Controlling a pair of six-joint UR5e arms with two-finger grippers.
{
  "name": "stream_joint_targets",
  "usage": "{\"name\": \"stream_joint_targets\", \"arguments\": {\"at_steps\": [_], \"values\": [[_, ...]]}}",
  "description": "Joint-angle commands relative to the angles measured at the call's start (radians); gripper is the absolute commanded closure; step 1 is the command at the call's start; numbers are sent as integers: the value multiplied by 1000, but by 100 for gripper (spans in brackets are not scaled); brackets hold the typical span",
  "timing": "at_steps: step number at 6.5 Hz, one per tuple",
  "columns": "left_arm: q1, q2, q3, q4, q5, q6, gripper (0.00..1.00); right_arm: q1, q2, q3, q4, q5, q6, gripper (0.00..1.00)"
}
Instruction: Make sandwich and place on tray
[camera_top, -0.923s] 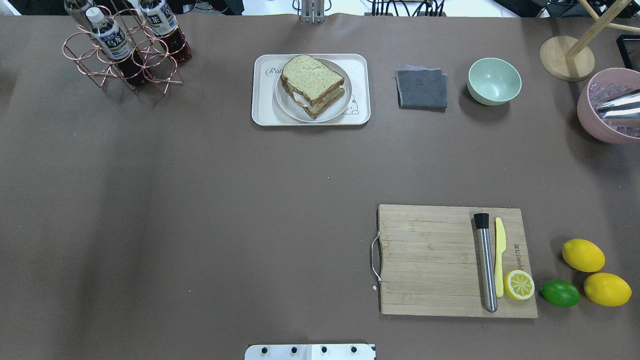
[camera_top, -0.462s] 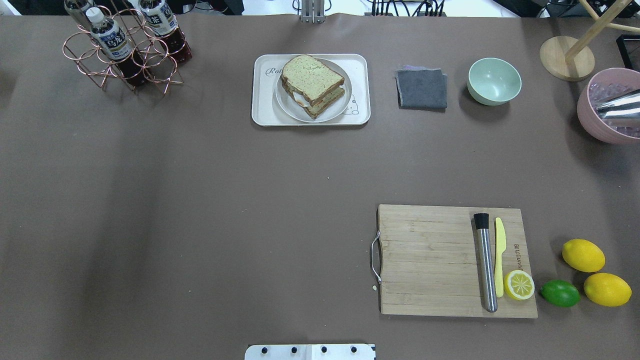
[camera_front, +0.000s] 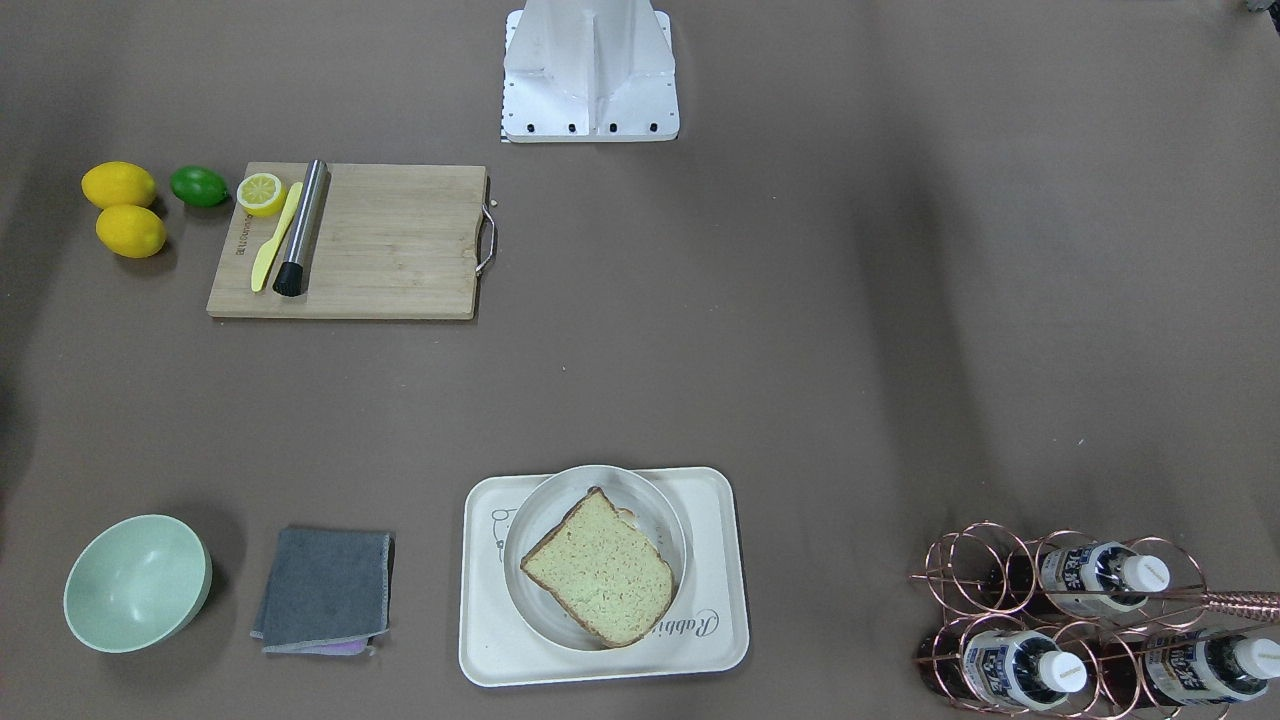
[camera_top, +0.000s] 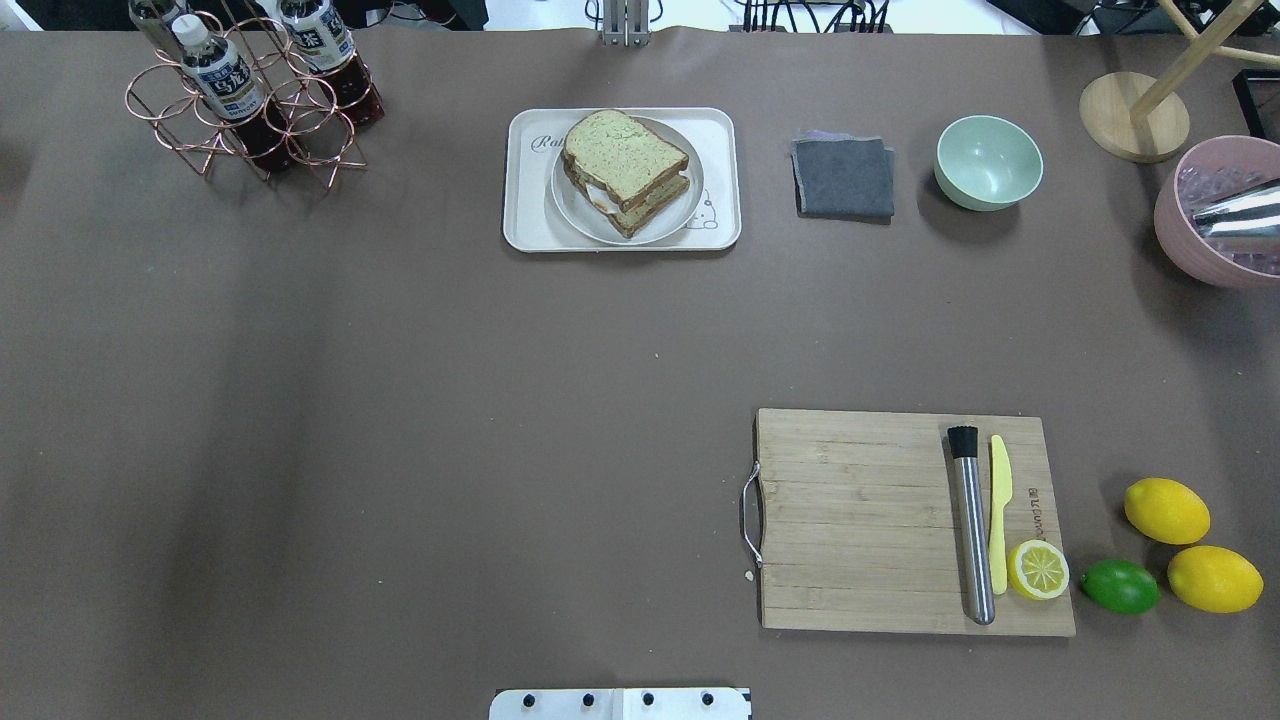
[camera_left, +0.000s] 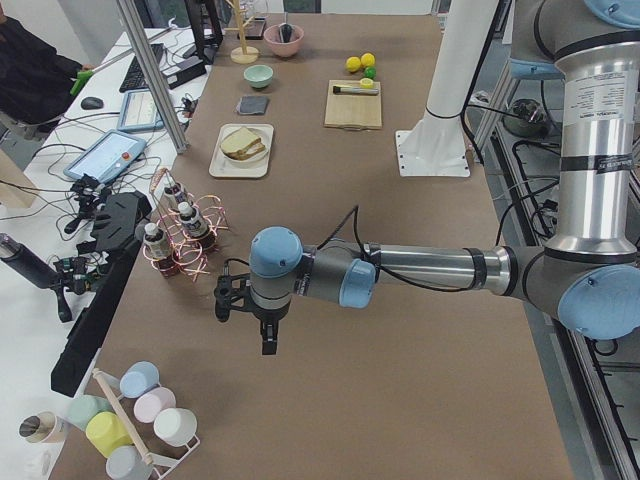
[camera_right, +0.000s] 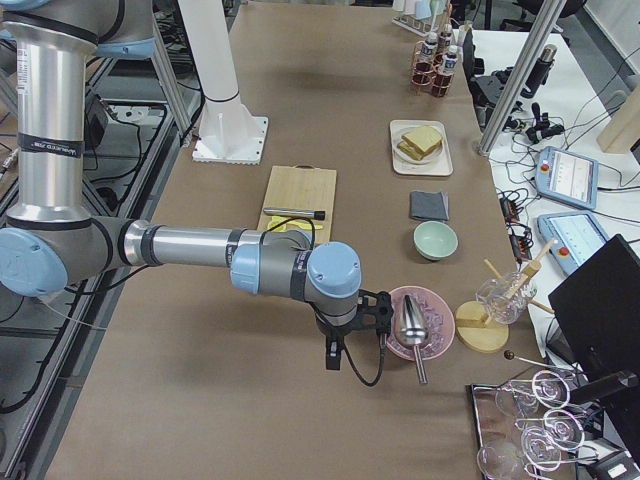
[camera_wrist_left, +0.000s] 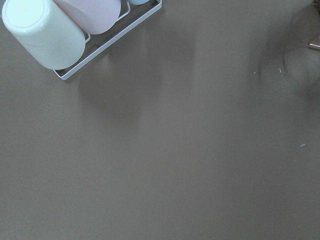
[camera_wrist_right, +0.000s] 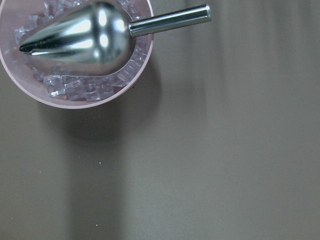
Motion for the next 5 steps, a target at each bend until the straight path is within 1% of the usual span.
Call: {"name": "stream_joint_targets", "arguments": {"at_steps": [1,2,5], "values": [[0,1,-3,0,-2,0,2,0,0,2,0,11,0,0],[0,-1,-3,0,-2,0,2,0,-1,4,0,25,0,0],[0,-12,3,1,-2,0,2,0,-1,5,0,25,-2,0]]}}
